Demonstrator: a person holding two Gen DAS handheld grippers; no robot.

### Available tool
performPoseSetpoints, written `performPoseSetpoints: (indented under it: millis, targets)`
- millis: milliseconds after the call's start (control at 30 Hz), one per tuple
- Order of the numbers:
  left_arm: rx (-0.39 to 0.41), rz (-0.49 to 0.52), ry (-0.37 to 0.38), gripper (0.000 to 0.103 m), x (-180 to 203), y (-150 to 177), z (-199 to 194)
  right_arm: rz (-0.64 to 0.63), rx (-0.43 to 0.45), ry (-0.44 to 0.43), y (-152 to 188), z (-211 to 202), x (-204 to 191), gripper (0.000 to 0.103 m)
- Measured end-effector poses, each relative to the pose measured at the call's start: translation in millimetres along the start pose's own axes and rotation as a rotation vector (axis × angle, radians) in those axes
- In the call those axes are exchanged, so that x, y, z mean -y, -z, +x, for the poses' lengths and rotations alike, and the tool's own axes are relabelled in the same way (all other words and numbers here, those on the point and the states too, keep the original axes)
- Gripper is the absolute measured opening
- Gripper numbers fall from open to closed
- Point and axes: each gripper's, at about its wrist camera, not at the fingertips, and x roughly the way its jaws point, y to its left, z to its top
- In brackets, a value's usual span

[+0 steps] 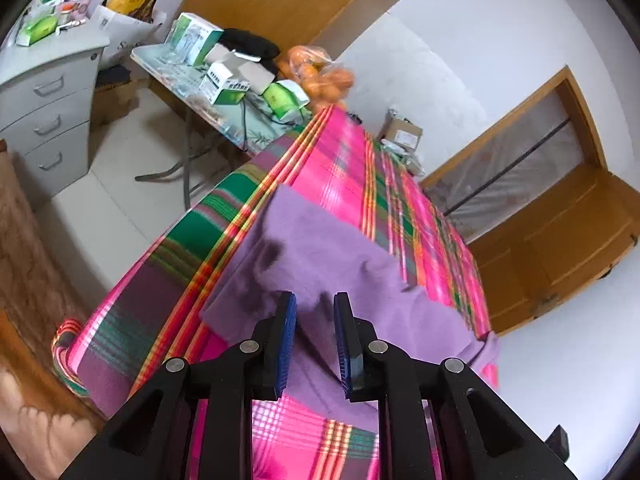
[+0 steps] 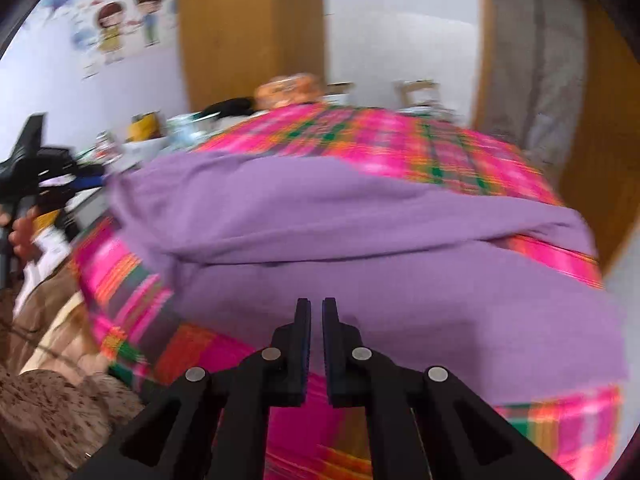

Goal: Fold clothes

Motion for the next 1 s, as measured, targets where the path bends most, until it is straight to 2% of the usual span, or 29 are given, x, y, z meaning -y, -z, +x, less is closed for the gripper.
performPoseSetpoints:
  millis: [133,200,300,400,500,667,733,767,867,933,1000]
  targets:
    - [-0.007,0.003,-0.011,0.02,-1.0,-0.3,0.5,0.098,0.008,0.118,8.7,-29.5,50.0,0.006]
    - [-0.011,0.004,-0.017,0.02,-1.4,-0.5,0.7,0.158,0.015,0.15,14.0,-38.1,70.8,0.007]
    - [-0.016,0.006,-0.026,0.02,-2.2,-0.7,1.0,0.262,0.033,0.154,16.9,-40.9,98.0,0.007]
    - [-0.022,0.008,-0.034,0.02,-2.9,-1.0,1.4,0.303,0.037,0.144,14.1,-38.6,107.4,0.007]
    - [-0.056,0.11,0.03,0.02,26.5,2.0,13.9,0.274,0.045,0.173,11.5,-46.8,108.7,0.007]
    - [-0.138,0.273,0.123,0.02,82.2,12.0,46.7,0.214,0.026,0.293,3.6,-75.4,123.6,0.007]
    - [-0.199,0.334,0.165,0.02,103.4,21.5,64.7,0.209,0.019,0.333,0.2,-85.0,132.4,0.01]
    - [-0.225,0.361,0.175,0.024,111.0,27.1,71.8,0.213,0.021,0.348,-1.6,-85.3,135.5,0.015]
    - [-0.307,0.449,0.201,0.024,131.4,45.2,91.6,0.264,0.047,0.303,-6.2,-74.9,145.2,0.021]
    - [-0.361,0.507,0.217,0.024,145.0,57.2,104.7,0.321,0.038,0.244,-9.2,-54.3,150.4,0.021]
    - [-0.39,0.548,0.222,0.024,153.6,65.7,113.6,0.343,0.013,0.224,-11.9,-33.7,152.3,0.021]
